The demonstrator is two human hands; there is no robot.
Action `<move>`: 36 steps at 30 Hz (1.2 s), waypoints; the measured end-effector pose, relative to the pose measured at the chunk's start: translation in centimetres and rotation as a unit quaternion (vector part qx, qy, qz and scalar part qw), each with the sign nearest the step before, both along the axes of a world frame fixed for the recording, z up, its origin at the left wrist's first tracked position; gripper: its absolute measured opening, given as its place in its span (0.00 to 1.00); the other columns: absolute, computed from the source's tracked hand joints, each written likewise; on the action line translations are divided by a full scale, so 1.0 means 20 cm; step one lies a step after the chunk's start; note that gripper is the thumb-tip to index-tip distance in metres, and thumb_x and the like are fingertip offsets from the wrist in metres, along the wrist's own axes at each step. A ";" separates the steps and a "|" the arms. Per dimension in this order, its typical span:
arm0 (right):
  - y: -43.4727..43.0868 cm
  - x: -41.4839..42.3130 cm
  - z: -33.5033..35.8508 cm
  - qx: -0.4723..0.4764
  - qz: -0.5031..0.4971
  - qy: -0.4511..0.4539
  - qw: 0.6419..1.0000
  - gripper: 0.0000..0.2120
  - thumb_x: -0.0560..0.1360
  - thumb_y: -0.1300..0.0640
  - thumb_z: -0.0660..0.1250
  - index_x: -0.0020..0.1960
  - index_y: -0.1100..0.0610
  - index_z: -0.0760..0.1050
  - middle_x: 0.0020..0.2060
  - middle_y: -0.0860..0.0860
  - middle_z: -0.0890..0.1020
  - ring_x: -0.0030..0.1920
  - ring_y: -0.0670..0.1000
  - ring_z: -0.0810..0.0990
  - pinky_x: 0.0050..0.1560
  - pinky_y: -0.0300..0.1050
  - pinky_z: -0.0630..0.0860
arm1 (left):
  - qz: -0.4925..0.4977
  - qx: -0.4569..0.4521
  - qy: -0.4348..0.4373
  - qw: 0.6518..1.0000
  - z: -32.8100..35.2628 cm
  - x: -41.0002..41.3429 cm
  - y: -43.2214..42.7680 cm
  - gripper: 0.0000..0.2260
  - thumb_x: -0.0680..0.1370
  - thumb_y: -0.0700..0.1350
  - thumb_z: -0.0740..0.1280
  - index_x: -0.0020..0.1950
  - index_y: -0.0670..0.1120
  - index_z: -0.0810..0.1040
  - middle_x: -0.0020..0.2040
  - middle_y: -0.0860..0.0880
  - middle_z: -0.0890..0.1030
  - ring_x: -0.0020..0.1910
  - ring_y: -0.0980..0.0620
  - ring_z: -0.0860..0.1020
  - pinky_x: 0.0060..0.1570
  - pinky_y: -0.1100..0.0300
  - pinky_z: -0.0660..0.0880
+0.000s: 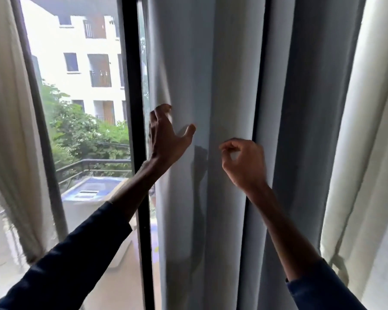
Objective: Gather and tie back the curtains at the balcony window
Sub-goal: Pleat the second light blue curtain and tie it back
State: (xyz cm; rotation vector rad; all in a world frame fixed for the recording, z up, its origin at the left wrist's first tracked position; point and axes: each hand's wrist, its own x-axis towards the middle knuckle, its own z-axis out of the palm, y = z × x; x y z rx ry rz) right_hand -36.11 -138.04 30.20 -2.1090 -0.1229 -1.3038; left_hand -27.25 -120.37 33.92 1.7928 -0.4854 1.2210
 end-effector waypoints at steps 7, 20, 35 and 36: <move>-0.04 0.03 0.30 -0.030 -0.073 -0.087 0.993 0.09 0.74 0.63 0.69 0.47 0.52 0.85 0.45 0.44 0.87 0.45 0.47 0.84 0.50 0.44 0.81 | 0.010 -0.004 -0.062 0.998 0.31 0.08 -0.08 0.36 0.67 0.53 0.75 0.69 0.42 0.64 0.62 0.43 0.71 0.59 0.45 0.71 0.56 0.53 0.71; 0.01 0.24 1.21 -0.004 -0.135 -0.225 0.965 0.30 0.71 0.49 0.76 0.69 0.53 0.69 0.67 0.51 0.72 0.68 0.53 0.69 0.65 0.40 0.63 | 0.030 0.035 -0.171 0.984 1.13 0.23 0.04 0.38 0.65 0.51 0.74 0.70 0.41 0.61 0.61 0.42 0.70 0.60 0.39 0.72 0.58 0.44 0.74; -0.05 0.30 1.91 0.018 -0.213 -0.165 0.963 0.25 0.75 0.48 0.74 0.63 0.62 0.74 0.63 0.58 0.78 0.64 0.60 0.77 0.58 0.49 0.74 | 0.005 0.031 -0.070 0.997 1.87 0.21 0.21 0.45 0.73 0.54 0.74 0.78 0.34 0.53 0.75 0.35 0.65 0.72 0.32 0.66 0.70 0.43 0.66; -0.07 0.32 1.92 0.016 -0.213 -0.166 0.963 0.25 0.75 0.47 0.73 0.64 0.62 0.74 0.63 0.59 0.78 0.65 0.60 0.76 0.60 0.49 0.73 | 0.007 0.038 -0.065 0.997 1.87 0.21 0.21 0.43 0.74 0.54 0.73 0.77 0.34 0.54 0.74 0.35 0.65 0.72 0.32 0.66 0.69 0.43 0.67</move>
